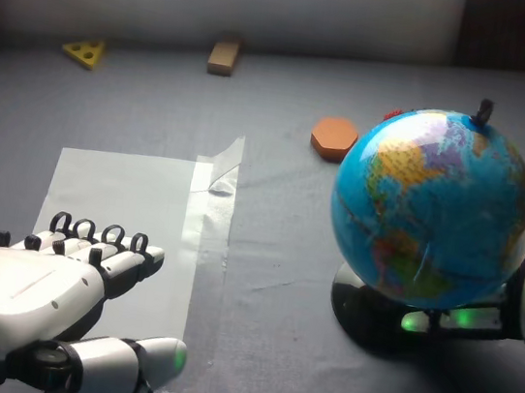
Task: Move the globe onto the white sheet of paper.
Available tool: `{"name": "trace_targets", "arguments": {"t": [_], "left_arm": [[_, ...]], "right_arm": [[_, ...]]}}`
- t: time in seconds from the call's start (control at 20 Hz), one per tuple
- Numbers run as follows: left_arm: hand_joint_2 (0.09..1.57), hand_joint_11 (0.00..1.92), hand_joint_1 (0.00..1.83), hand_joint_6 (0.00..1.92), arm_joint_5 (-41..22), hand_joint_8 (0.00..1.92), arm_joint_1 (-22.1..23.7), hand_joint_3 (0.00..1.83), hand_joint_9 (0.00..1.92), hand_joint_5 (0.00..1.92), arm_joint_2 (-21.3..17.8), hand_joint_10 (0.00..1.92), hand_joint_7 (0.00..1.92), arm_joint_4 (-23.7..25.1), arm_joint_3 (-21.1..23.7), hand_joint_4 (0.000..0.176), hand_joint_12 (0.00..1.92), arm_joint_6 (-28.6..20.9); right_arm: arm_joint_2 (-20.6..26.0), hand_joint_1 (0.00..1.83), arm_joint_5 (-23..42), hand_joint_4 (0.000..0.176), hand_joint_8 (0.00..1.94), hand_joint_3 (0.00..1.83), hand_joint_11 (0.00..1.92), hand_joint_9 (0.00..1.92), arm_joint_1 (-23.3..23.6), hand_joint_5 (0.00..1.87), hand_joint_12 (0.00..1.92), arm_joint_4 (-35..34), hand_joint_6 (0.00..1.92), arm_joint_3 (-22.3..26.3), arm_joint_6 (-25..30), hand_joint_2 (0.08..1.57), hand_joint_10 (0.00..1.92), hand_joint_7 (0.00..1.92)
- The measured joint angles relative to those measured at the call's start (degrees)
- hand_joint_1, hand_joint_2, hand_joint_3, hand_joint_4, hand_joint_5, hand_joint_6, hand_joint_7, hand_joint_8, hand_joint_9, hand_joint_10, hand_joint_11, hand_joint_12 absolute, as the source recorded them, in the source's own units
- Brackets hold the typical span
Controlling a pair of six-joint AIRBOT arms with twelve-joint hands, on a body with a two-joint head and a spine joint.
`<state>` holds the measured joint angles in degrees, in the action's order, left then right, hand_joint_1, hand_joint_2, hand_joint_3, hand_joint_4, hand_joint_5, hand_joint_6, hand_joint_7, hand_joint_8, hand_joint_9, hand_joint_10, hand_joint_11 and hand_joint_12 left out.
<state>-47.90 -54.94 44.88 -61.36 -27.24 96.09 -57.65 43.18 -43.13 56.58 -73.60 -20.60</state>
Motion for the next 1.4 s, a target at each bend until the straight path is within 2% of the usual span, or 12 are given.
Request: {"name": "trace_targets", "arguments": {"t": [0.25, 0.45, 0.75, 1.05, 1.4], "left_arm": [[1.22, 0.01, 0.0, 0.0, 0.42, 0.0, 0.61, 0.0, 0.06, 0.07, 0.94, 0.0, 0.08, -2.27, 0.92, 0.0, 0.0, 0.9], [1.22, 0.0, 0.0, 0.0, 1.75, 0.0, 1.14, 0.0, 0.06, 0.07, -0.26, 0.0, 0.08, -3.34, 1.77, 0.0, 0.0, 1.4], [1.22, 0.01, 0.0, 0.0, 2.23, 0.0, 0.9, 0.0, 0.06, 0.07, -0.96, 0.0, 0.07, -4.72, 0.76, 0.0, 0.01, 1.51], [1.23, 0.01, 0.0, 0.0, 2.01, 0.0, 1.25, 0.0, 0.06, 0.06, -1.31, 0.0, 0.07, -6.91, 1.62, 0.0, 0.01, 2.03], [1.23, 0.03, 0.0, 0.0, 1.95, 0.0, 1.77, 0.0, 0.07, 0.08, -2.25, 0.01, 0.08, -8.09, 2.89, 0.0, 0.02, 1.99]], "right_arm": [[-1.75, 0.03, -0.79, 0.0, 0.01, 0.0, 0.0, 0.21, 0.81, 0.21, 0.51, 0.92, 0.0, -0.85, 1.03, 1.14, 0.01, 0.21], [-2.93, 0.04, -2.14, 0.0, 0.01, 0.0, 0.0, 0.21, 2.36, 0.23, 0.51, 1.97, 0.01, -0.87, 2.36, 1.14, 0.01, 0.21], [-6.36, 0.02, -9.25, 0.0, 0.01, 0.0, 0.0, 0.21, 6.27, 0.23, 0.51, 1.73, 0.0, 1.09, 3.56, 1.14, 0.01, 0.22], [-8.72, 0.02, -17.38, 0.0, 0.0, 0.0, 0.0, 0.21, 9.53, 0.22, 0.51, 1.27, 0.0, 4.37, 4.13, 1.14, 0.01, 0.22], [-14.51, 0.02, -27.41, 0.0, 0.0, 0.0, 0.0, 0.21, 13.44, 0.23, 0.52, 0.46, 0.01, 5.95, 5.29, 1.15, 0.01, 0.22]]}}
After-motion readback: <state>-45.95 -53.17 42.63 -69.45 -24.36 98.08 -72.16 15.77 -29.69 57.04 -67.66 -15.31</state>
